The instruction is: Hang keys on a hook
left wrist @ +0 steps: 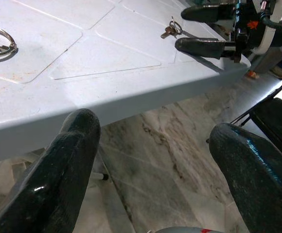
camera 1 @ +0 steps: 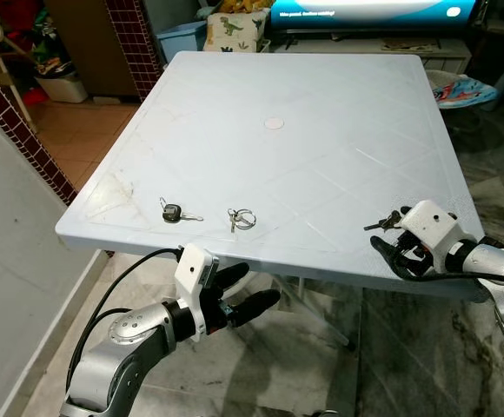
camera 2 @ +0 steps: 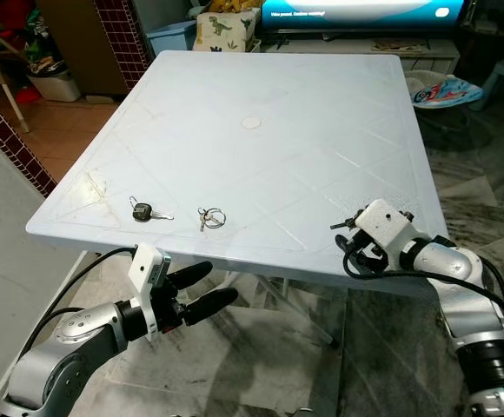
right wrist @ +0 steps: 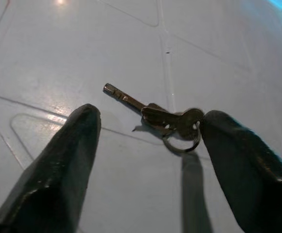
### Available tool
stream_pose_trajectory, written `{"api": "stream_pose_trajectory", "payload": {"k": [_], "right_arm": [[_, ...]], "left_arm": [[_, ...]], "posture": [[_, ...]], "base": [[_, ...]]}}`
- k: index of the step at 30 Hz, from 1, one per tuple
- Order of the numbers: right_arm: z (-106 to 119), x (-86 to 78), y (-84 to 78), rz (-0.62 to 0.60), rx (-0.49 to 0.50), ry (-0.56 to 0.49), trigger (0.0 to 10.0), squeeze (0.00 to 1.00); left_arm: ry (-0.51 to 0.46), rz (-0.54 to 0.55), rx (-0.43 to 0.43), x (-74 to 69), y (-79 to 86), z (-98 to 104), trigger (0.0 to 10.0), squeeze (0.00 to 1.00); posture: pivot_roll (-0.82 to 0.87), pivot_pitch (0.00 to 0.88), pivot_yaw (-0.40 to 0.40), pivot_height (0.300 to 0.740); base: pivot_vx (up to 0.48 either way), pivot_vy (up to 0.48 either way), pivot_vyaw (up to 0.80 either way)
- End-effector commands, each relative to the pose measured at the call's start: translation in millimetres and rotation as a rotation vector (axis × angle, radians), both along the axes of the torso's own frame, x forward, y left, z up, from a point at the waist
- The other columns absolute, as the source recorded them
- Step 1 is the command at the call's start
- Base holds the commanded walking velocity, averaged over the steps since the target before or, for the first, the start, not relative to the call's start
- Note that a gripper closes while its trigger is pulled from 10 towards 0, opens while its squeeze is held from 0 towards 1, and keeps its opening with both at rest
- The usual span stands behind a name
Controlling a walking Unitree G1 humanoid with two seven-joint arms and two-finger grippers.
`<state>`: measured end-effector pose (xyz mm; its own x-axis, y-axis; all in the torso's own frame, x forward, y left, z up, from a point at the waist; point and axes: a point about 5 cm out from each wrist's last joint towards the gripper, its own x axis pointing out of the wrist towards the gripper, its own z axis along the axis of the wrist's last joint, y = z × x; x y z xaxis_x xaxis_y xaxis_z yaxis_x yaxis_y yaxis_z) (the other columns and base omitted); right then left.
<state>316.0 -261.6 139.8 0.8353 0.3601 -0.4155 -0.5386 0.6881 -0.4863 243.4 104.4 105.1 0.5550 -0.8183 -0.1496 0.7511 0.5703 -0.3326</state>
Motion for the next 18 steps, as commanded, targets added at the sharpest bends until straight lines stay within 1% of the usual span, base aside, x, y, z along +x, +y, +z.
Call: {"api": "stream_pose_trajectory", "payload": {"k": [1, 3, 7, 10, 18], "right_arm": [[-24.7, -7.5, -0.4, 0.004, 0.012, 0.124, 0.0, 0.0], [-26.5, -8.9, 0.4, 0.026, 0.029, 0.145, 0.0, 0.0], [-27.9, -10.3, 1.8, 0.051, 0.033, 0.162, 0.0, 0.0], [-27.9, -11.2, 5.5, 0.067, 0.049, 0.165, 0.0, 0.0], [-29.3, -13.6, 9.4, 0.095, 0.066, 0.173, 0.0, 0.0]], "left_arm": [[-0.007, 0.003, 0.014, -1.0, 3.1, 1.4, 10.0, 0.0], [-0.006, 0.001, 0.015, -1.4, 3.2, 1.2, 10.0, 0.0], [-0.003, -0.001, 0.017, -1.8, 3.1, 0.6, 10.0, 0.0], [-0.002, 0.001, 0.017, -1.7, 3.2, 0.6, 10.0, 0.0], [-0.006, 0.003, 0.014, -2.5, 3.2, 1.0, 10.0, 0.0]], "posture": [[-0.08, 0.128, 0.084, 0.74], [-0.08, 0.13, 0.087, 0.74], [-0.07, 0.132, 0.086, 0.74], [-0.07, 0.132, 0.086, 0.74], [-0.07, 0.128, 0.089, 0.74]], "base": [[0.0, 0.0, 0.0], [0.0, 0.0, 0.0], [0.0, 0.0, 0.0], [0.0, 0.0, 0.0], [0.0, 0.0, 0.0]]}}
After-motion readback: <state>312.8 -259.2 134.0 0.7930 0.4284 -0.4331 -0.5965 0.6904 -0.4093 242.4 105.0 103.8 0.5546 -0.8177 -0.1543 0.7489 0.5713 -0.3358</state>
